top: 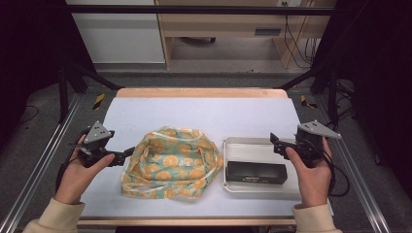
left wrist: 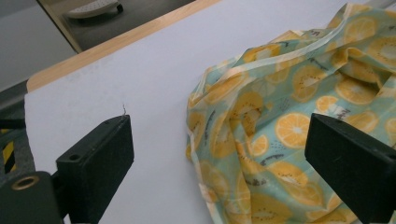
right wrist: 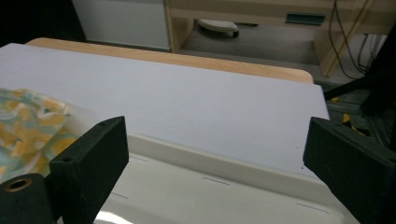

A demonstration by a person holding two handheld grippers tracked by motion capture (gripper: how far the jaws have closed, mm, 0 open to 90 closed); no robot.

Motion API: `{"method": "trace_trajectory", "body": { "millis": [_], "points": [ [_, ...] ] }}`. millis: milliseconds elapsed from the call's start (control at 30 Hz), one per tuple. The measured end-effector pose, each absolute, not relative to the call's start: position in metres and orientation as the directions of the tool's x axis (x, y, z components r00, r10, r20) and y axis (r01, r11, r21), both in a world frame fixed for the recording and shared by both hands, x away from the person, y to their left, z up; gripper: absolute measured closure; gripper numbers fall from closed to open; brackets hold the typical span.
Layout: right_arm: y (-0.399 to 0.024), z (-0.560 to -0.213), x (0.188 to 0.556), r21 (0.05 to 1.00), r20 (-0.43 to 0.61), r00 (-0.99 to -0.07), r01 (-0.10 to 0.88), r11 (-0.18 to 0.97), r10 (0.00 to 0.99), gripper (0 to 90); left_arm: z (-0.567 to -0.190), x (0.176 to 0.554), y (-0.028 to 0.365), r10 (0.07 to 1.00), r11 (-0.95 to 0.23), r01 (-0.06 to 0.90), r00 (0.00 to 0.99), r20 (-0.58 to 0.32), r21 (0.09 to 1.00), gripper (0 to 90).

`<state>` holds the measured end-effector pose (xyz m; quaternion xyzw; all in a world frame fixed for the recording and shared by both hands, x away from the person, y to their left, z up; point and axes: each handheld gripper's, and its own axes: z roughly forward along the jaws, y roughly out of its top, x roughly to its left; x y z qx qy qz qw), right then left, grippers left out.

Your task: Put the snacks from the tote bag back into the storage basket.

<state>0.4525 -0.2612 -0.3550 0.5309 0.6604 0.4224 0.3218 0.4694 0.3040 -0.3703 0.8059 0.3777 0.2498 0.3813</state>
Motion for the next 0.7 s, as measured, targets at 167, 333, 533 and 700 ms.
{"method": "trace_trajectory", "body": {
  "millis": [167,333,533,700],
  "points": [
    [-0.279,-0.366,0.448,0.896,0.032,-0.168,0.442,0.047,0.985,7.2,-0.381,0.472,0.315,0.821,-0.389,0.443,0.564,0.086,0.808,7.8],
    [-0.295,-0.380,0.444,0.882,0.032,-0.113,0.470,0.025,0.993,7.4,-0.392,0.474,0.325,0.837,-0.356,0.466,0.545,0.054,0.810,7.4],
    [-0.311,-0.397,0.440,0.865,0.040,-0.061,0.502,-0.004,0.997,7.6,-0.403,0.475,0.335,0.851,-0.339,0.481,0.523,0.046,0.809,7.4],
    [-0.322,-0.408,0.437,0.856,0.058,-0.029,0.516,-0.034,0.998,8.0,-0.415,0.476,0.345,0.864,-0.334,0.498,0.500,0.049,0.800,7.4]
  ]
}}
